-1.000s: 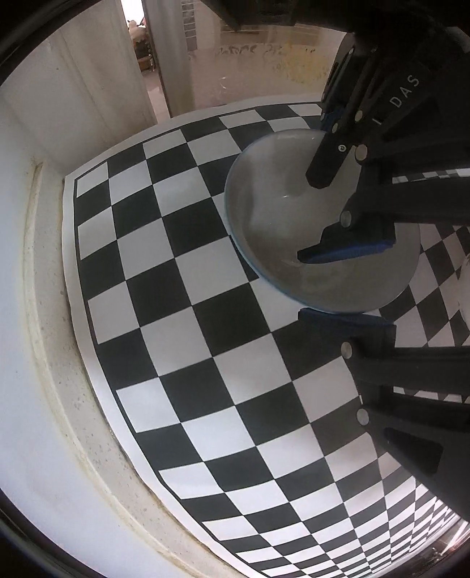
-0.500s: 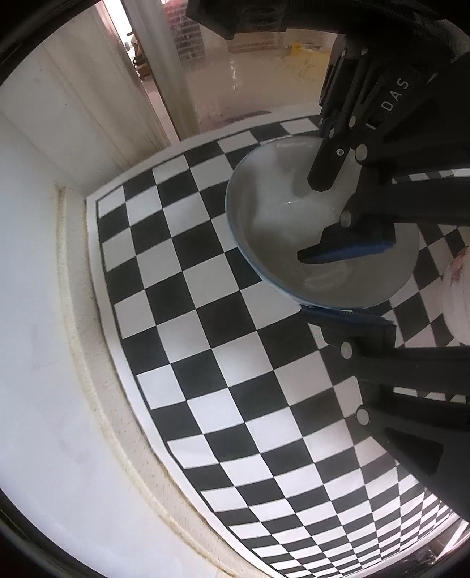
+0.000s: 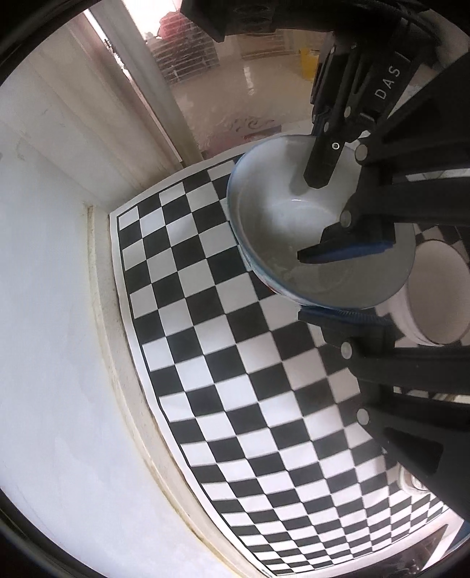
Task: Organize plates and bowls
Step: 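Lower the bowl stack into the blue-dotted bowl and grip all rims, then lift the three-bowl stack with both tools and carry it toward the plates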
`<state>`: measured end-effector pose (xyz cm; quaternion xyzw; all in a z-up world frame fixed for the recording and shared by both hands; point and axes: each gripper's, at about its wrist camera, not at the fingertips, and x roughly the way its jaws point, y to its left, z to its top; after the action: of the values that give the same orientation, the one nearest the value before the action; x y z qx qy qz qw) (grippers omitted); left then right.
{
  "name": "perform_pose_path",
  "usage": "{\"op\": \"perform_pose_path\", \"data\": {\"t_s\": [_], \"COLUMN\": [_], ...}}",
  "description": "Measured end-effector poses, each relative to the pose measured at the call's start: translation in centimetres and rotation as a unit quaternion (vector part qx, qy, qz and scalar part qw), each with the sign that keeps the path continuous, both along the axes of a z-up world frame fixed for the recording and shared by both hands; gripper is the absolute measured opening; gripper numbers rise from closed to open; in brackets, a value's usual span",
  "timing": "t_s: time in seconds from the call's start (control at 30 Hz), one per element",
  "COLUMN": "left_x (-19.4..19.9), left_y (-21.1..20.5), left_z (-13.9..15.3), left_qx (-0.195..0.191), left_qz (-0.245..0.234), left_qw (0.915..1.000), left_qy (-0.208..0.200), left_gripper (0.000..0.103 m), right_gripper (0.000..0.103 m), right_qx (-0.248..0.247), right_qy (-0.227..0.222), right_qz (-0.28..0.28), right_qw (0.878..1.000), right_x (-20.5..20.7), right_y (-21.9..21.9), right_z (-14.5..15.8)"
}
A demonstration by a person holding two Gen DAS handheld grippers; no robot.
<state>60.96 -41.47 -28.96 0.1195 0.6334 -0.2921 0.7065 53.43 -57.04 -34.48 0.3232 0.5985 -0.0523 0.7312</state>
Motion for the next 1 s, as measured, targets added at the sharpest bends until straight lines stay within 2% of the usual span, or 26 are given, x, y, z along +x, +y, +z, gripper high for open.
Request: {"op": "perform_pose_path", "data": {"t_s": [0.17, 0.4, 0.63, 1.0], "left_x": [-1.4, -3.9, -5.8, -8.3], "left_y": [2.1, 4.9, 7.5, 9.3], "left_z": [0.9, 0.6, -0.7, -4.2], "left_qx": [-0.001, 0.006, 0.016, 0.045], "left_qz": [0.004, 0.002, 0.002, -0.001], "left_qw": [1.0, 0.9999, 0.9992, 0.9969], "left_qy": [0.002, 0.014, 0.037, 0.065], "left_gripper": [0.023, 0.023, 0.023, 0.023], "right_gripper": [0.011, 0.011, 0.011, 0.011], "right_qx": [0.006, 0.016, 0.027, 0.04], "right_qy": [0.0, 0.01, 0.034, 0.067], "right_qz": [0.015, 0.023, 0.037, 0.048], "right_qw": [1.0, 1.0, 0.998, 0.996], "right_x": [-2.7, -5.5, -8.0, -9.7], "right_y": [1.7, 4.3, 6.9, 9.1], "right_z": [1.1, 1.1, -1.3, -4.9]}}
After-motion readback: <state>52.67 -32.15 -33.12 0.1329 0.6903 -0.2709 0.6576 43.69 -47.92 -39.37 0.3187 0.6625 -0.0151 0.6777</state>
